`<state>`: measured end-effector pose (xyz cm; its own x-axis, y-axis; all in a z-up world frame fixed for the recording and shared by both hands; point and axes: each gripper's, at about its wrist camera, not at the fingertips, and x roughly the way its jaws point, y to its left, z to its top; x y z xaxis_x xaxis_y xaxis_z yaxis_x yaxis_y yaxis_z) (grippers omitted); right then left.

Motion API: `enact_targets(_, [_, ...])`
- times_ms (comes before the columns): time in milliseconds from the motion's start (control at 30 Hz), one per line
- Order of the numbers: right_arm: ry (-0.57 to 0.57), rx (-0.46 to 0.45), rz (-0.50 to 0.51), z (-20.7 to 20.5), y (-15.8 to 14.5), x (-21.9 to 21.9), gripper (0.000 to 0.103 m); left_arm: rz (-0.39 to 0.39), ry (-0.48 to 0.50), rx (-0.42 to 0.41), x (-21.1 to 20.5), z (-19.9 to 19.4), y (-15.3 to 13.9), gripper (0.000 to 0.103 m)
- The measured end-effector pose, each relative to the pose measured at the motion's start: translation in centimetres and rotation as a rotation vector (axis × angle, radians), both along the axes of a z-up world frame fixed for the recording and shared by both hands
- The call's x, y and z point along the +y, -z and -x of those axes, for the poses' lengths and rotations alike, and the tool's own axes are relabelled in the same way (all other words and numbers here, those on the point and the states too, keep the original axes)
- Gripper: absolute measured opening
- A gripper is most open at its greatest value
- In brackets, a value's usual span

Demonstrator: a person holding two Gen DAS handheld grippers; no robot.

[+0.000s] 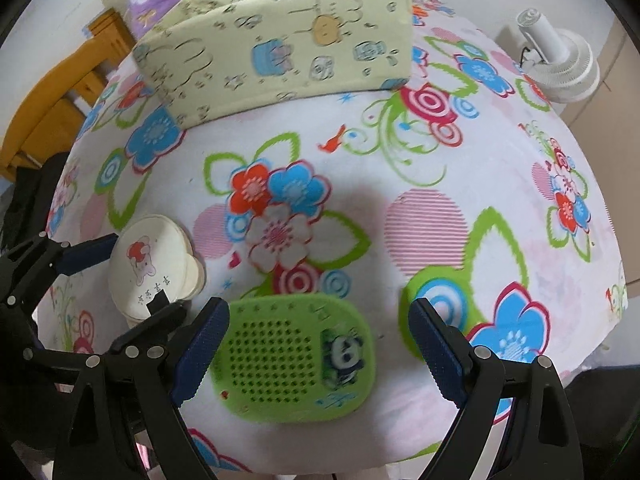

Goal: Organize rigid objects
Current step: 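Grasp the bunny-print round case with the left tool while the right tool grasps the green speaker, then lift and carry the bunny case with the left tool while the right tool carries the speaker to the box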

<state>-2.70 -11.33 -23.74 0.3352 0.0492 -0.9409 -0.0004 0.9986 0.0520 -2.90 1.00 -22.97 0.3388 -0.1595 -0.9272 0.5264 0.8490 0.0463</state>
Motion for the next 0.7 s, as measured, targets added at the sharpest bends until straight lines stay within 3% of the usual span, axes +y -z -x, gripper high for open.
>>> enact_targets(367, [-0.010,0.047,0.010,1.2,1.4,1.2,0.103,-0.001,0.047,-0.012,0.8,2.2,0.3,0.076])
enact_targets(700, [-0.039,0.026,0.017,1.6,1.7,1.2,0.103,-0.012,0.075,-0.060,0.9,2.8,0.1,0.076])
